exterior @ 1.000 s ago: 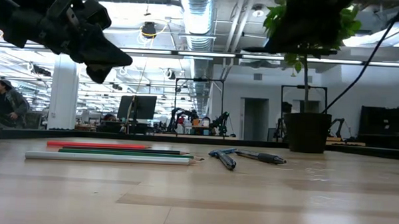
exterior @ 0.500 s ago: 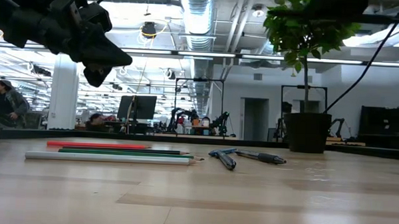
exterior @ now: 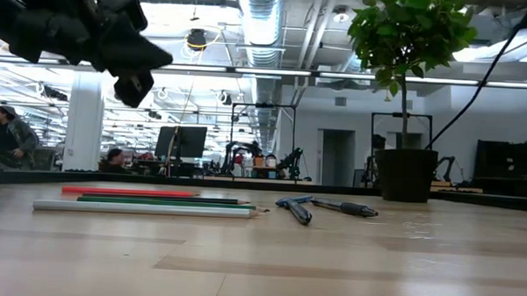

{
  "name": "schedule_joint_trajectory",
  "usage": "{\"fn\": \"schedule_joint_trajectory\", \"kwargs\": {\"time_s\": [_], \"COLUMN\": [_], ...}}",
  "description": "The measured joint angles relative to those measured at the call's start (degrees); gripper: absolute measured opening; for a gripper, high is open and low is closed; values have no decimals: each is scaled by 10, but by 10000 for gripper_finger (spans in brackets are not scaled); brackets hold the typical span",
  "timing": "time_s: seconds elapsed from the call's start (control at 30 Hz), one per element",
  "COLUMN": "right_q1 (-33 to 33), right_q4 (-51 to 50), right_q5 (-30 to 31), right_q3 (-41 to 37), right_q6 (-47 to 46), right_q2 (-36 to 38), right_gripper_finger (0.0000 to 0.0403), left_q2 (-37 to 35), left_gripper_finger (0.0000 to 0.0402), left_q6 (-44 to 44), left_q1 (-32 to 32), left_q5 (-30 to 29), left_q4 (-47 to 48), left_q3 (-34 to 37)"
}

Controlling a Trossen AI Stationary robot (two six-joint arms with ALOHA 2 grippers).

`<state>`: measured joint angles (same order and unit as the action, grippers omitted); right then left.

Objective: Sort pens & pencils
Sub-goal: Put the right black pen into the transparent bin

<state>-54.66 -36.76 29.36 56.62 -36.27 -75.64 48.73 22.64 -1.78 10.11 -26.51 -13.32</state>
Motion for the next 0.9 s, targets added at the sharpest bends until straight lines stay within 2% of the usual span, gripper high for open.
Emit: {"fn": "schedule_joint_trajectory", "kwargs": {"time_s": [0.23, 0.4, 0.7, 0.9], "right_q1": [-102, -150, -158, -151], "right_q4": [-25, -37, -69, -81], "right_q5": [8, 45, 63, 58], "right_q3": [0, 0, 0, 0], "right_q6": [-68, -117, -163, -193], "right_q2": [0, -1, -2, -6], "right_gripper_finger": [54, 54, 54, 66], "left_q2": [0, 0, 0, 0], "left_gripper_finger": [0, 0, 0, 0], "left_q6": [3, 39, 70, 59], "left_q1": [0, 0, 0, 0], "left_q5": [59, 76, 61, 55], "left_q4": [-46, -48, -47, -47], "left_q3": [0, 0, 0, 0]}}
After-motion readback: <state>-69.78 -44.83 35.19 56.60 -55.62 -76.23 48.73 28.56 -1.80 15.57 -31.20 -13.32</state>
